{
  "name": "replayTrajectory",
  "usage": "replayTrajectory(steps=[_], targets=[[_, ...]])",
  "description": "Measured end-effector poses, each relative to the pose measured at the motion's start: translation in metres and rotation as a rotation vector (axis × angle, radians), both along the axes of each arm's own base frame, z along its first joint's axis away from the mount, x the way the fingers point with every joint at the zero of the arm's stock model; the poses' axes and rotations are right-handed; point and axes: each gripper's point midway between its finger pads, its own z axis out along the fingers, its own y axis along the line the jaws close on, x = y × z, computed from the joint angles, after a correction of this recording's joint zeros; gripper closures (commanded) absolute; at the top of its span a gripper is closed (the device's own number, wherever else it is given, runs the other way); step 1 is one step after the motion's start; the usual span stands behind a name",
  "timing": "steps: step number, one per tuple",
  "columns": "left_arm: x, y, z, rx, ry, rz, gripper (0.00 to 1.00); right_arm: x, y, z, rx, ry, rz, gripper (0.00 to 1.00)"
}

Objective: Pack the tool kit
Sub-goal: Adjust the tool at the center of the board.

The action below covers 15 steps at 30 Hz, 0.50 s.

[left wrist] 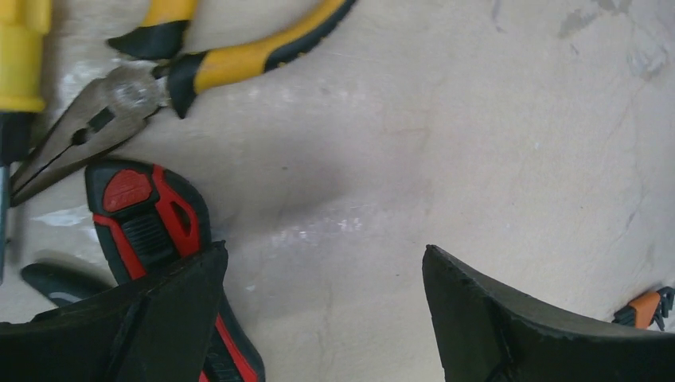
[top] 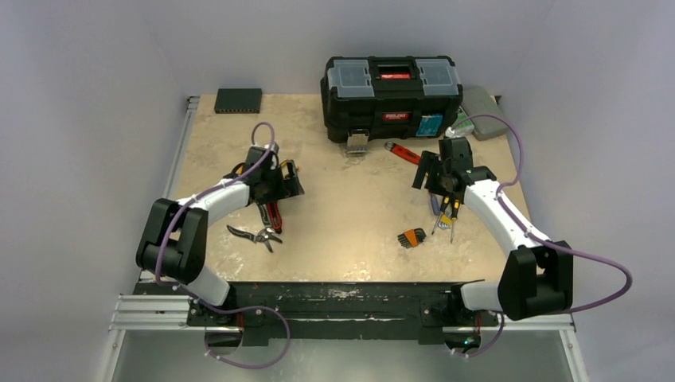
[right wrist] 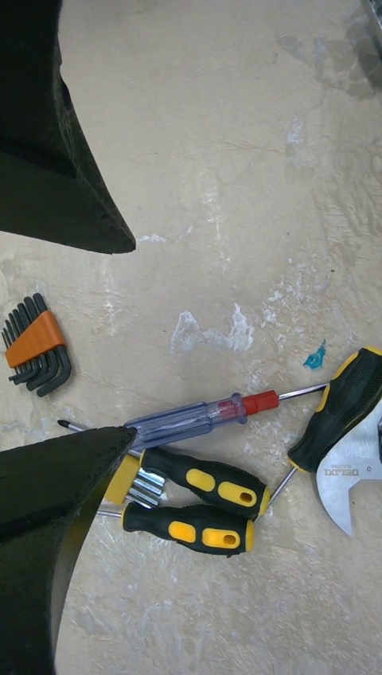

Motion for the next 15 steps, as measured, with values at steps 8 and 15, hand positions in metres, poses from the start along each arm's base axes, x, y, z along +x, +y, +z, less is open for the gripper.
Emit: replayTrajectory(steps=[8, 15], targets=[[-0.010, 0.028, 0.001, 0.010, -0.017, 0.086, 0.11, -0.002, 0.000, -0.002, -0.001, 0.006, 0.000, 0.22], [-0.026, -0.005, 0.023, -0.024, -0.110, -0.056, 0.11, -0.002, 0.001, 0.000, 0.007, 0.001, 0.005, 0.22]])
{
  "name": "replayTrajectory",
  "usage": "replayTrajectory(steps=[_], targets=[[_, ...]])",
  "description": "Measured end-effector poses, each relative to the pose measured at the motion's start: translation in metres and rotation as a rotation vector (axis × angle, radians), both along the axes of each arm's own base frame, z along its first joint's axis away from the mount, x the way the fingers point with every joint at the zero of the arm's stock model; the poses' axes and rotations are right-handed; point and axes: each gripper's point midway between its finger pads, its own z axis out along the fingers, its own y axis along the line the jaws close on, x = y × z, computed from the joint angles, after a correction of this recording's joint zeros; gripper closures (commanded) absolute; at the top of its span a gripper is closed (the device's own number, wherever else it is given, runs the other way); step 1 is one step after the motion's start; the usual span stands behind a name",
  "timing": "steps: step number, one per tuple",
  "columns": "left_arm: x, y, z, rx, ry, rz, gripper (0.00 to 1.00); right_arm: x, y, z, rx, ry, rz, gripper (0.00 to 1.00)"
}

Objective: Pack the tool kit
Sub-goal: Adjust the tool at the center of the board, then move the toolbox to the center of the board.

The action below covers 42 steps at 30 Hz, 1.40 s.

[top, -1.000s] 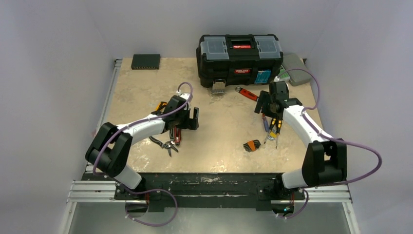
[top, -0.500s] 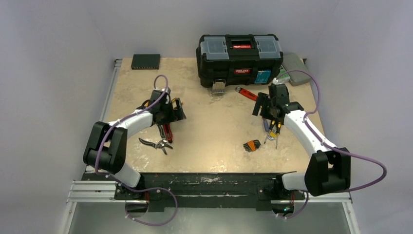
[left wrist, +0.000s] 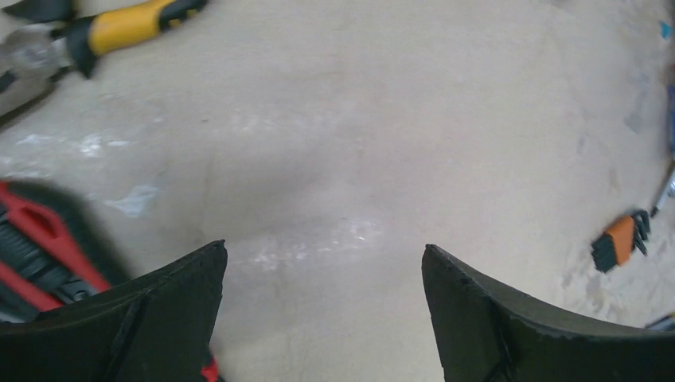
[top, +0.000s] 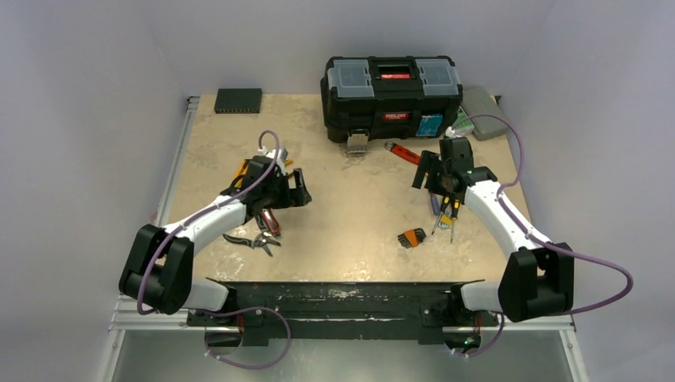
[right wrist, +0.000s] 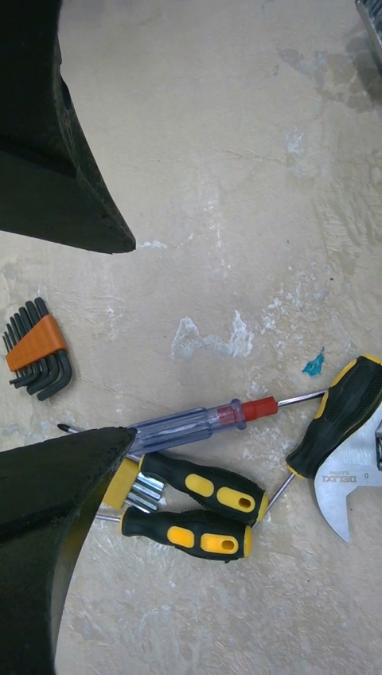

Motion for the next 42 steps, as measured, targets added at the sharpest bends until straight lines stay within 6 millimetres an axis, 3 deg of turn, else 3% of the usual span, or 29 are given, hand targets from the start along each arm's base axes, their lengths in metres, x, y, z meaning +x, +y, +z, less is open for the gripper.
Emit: replayTrajectory(steps=[4, 9, 14, 21, 24, 29, 34, 42], targets=[[-0.001, -0.029, 0.019, -0.033, -0.040, -0.105, 0.11, 0.002, 0.003, 0.007, 0.019, -0.026, 0.011, 0.22], [0.029, -0.047, 0.032, -0.045, -0.025, -0.125, 0.11, 0.005, 0.007, 0.016, 0.040, -0.064, 0.013, 0.22], [0.057, -0.061, 0.017, -0.026, 0.046, -0.130, 0.11, 0.006, 0.010, 0.026, 0.059, -0.097, 0.021, 0.22], [0.075, -0.065, -0.019, 0.018, 0.176, -0.117, 0.10, 0.002, 0.011, 0.040, 0.074, -0.145, 0.028, 0.22], [0.088, -0.058, -0.027, 0.012, 0.207, -0.072, 0.10, -0.002, 0.011, 0.048, 0.085, -0.175, 0.026, 0.21], [0.109, -0.016, -0.028, -0.071, 0.227, 0.076, 0.10, -0.008, 0.010, 0.051, 0.104, -0.211, 0.010, 0.19], [0.109, 0.019, -0.027, -0.090, 0.233, 0.174, 0.10, -0.009, 0.011, 0.045, 0.130, -0.216, -0.014, 0.18], [0.094, 0.011, -0.013, -0.104, 0.213, 0.144, 0.10, -0.001, 0.013, 0.045, 0.143, -0.225, -0.026, 0.11]])
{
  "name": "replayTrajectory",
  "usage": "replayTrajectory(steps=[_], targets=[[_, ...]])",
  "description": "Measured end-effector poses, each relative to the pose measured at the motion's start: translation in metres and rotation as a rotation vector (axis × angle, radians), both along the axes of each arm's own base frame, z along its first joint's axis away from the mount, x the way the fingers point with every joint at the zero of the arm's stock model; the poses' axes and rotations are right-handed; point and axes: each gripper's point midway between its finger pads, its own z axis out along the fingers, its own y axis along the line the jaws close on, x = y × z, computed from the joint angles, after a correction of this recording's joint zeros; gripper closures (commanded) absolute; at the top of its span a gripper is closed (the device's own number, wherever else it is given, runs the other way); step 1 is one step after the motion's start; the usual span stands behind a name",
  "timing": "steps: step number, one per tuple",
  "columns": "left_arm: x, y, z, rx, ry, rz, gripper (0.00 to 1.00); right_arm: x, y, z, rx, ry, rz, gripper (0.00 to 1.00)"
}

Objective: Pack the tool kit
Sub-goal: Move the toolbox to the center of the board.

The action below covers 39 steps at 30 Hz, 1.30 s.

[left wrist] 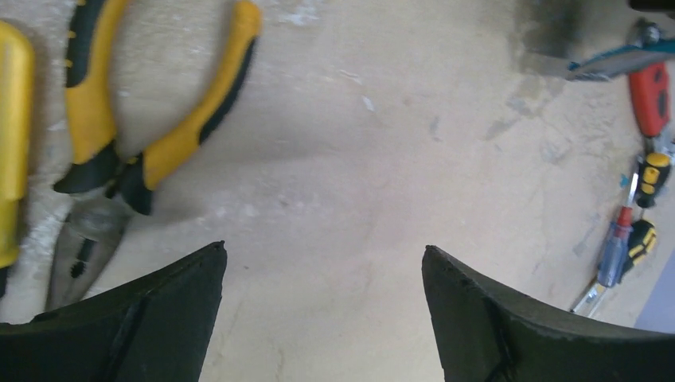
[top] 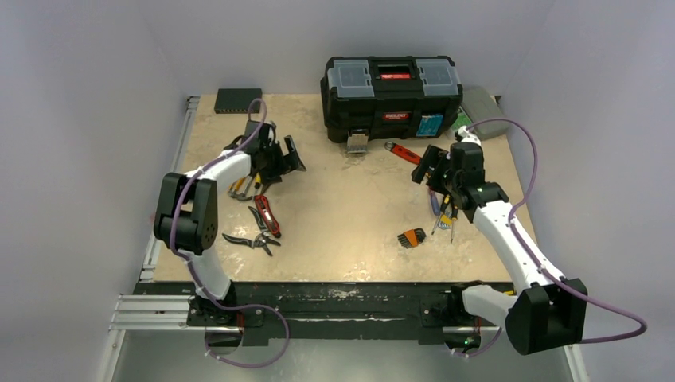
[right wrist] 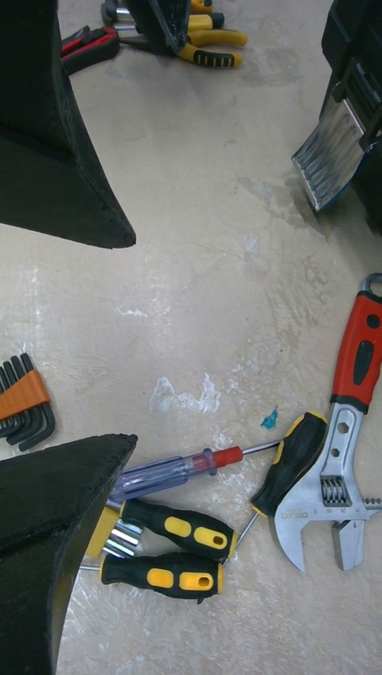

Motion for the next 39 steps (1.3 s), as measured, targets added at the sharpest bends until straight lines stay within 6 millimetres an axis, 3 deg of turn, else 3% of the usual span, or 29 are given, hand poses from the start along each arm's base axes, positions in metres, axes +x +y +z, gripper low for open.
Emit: replayTrajectory(steps=[3, 6, 10, 15, 18, 21, 26, 30, 39], targets=[[-0.004, -0.016, 0.024, -0.019, -0.055, -0.034, 0.08, 0.005, 0.001, 0.010, 0.003, -0.015, 0.000, 0.02], [-0.008, -0.039, 0.058, -0.052, -0.139, -0.079, 0.00, 0.015, 0.002, 0.033, 0.015, -0.065, -0.003, 0.01], [-0.013, -0.063, 0.108, -0.103, -0.255, -0.124, 0.00, 0.027, 0.000, 0.065, 0.040, -0.138, -0.025, 0.01], [0.007, -0.078, 0.169, -0.165, -0.397, -0.131, 0.00, 0.043, -0.011, 0.108, 0.066, -0.224, -0.068, 0.01], [0.021, -0.086, 0.199, -0.191, -0.460, -0.133, 0.00, 0.063, -0.027, 0.133, 0.095, -0.268, -0.108, 0.01], [0.041, -0.096, 0.220, -0.214, -0.516, -0.134, 0.00, 0.081, -0.047, 0.140, 0.136, -0.279, -0.147, 0.01], [0.076, -0.111, 0.219, -0.225, -0.543, -0.127, 0.00, 0.118, -0.077, 0.131, 0.246, -0.245, -0.205, 0.01], [0.111, -0.123, 0.209, -0.222, -0.550, -0.125, 0.01, 0.153, -0.096, 0.111, 0.300, -0.202, -0.239, 0.01], [0.164, -0.144, 0.209, -0.248, -0.627, -0.158, 0.02, 0.230, -0.105, 0.073, 0.318, -0.197, -0.193, 0.01]])
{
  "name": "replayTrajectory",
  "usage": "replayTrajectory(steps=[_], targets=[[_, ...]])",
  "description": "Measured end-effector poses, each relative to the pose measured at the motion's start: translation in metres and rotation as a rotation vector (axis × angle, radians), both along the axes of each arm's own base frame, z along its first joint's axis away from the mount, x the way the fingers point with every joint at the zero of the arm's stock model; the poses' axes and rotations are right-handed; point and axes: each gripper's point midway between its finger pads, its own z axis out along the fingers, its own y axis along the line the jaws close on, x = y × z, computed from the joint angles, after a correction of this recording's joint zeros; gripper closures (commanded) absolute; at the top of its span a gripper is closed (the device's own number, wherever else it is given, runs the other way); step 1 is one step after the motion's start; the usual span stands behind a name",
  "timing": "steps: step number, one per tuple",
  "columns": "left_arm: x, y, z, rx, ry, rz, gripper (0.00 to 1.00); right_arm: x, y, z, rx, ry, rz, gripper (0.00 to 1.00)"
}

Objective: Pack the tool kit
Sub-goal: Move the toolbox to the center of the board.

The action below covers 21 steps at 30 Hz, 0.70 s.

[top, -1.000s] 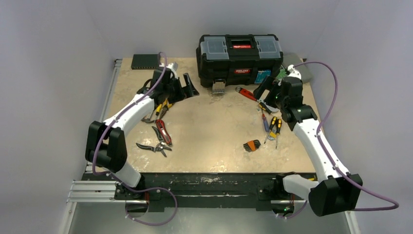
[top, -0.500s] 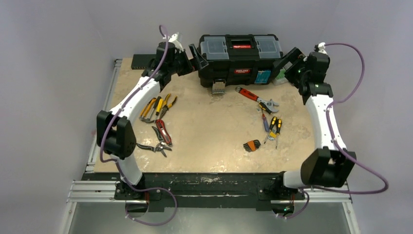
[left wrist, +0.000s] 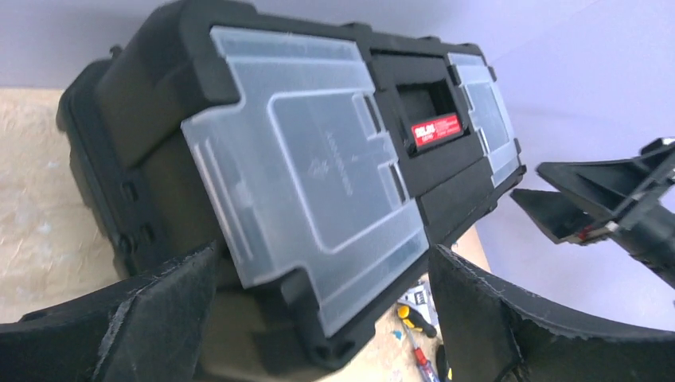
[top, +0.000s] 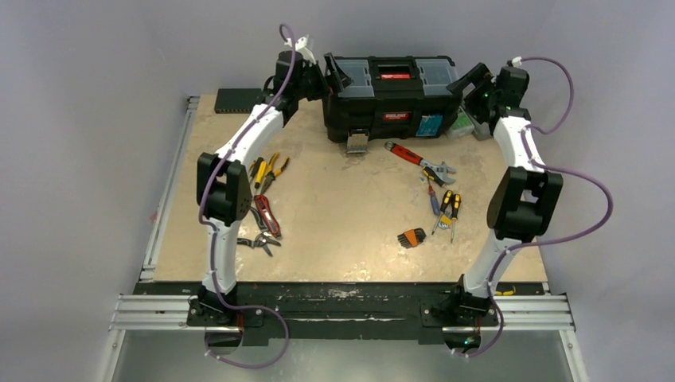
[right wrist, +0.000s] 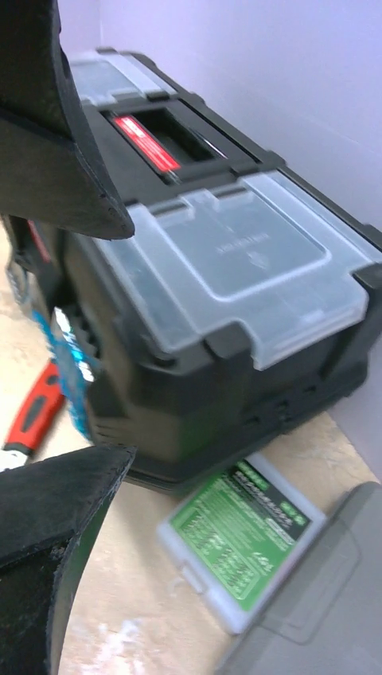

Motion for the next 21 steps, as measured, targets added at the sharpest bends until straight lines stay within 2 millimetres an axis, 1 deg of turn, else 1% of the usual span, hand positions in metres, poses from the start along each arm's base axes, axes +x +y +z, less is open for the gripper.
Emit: replayTrajectory(steps=[4, 7, 11, 14, 17, 21], targets=[[0.015, -0.002, 0.001, -0.010, -0.036, -0.003, 0.04, 0.027, -0.009, -0.016, -0.035, -0.002, -0.005, 0.01], [0.025, -0.001, -0.006, -0.015, -0.048, 0.003, 0.06, 0.040, -0.015, -0.026, -0.055, -0.005, -0.015, 0.01], [0.034, 0.002, -0.021, -0.020, -0.036, 0.014, 0.14, 0.060, -0.016, -0.027, -0.082, -0.045, -0.008, 0.01], [0.036, 0.002, -0.027, -0.040, -0.040, 0.023, 0.17, 0.075, -0.006, -0.027, -0.091, -0.082, 0.032, 0.01], [0.033, 0.004, -0.031, -0.073, -0.069, 0.039, 0.18, 0.088, 0.013, -0.025, -0.099, -0.123, 0.098, 0.01], [0.019, 0.003, -0.032, -0.096, -0.086, 0.044, 0.19, 0.090, 0.017, -0.020, -0.138, -0.161, 0.134, 0.01]])
